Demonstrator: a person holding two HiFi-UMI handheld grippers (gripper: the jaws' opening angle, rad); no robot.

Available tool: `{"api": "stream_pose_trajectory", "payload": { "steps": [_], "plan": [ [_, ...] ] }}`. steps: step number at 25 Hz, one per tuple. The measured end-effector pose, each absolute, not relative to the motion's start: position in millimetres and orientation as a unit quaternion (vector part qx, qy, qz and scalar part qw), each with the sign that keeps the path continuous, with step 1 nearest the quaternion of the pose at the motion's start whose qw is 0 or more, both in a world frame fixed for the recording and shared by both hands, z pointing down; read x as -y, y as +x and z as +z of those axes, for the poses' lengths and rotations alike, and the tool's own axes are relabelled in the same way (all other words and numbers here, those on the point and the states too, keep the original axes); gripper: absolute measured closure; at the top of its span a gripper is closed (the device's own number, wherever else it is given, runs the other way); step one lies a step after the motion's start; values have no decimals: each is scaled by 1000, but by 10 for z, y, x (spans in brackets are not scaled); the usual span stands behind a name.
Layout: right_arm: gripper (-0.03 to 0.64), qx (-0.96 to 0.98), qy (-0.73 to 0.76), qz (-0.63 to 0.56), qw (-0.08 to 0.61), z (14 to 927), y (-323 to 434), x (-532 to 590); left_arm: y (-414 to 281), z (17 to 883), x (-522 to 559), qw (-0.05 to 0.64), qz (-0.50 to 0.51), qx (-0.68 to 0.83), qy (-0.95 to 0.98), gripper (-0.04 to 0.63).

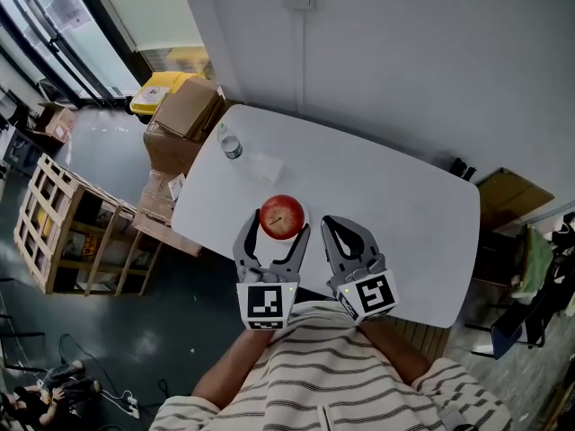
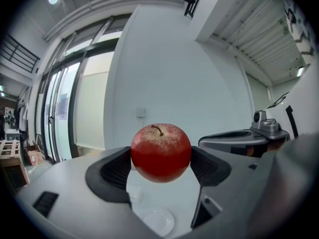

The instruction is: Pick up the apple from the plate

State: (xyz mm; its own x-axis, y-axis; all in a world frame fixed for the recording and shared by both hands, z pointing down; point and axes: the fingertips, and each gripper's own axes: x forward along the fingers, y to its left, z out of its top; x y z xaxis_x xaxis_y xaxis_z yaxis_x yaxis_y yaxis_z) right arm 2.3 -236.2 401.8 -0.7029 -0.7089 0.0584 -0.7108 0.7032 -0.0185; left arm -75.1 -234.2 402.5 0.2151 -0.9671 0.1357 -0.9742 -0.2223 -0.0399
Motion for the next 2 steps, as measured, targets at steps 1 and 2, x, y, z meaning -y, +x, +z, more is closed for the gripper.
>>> {"api": "stream_pose_trajectory", "payload": {
  "steps": [1, 2],
  "plan": [
    [604, 923, 385, 20, 22, 4022, 20, 2358, -753, 4024, 2338, 26, 65, 623, 779, 213],
    [604, 923, 385, 20, 21, 4027, 18, 2354, -754, 4024, 2334, 25, 65, 623, 779, 213]
  ]
}}
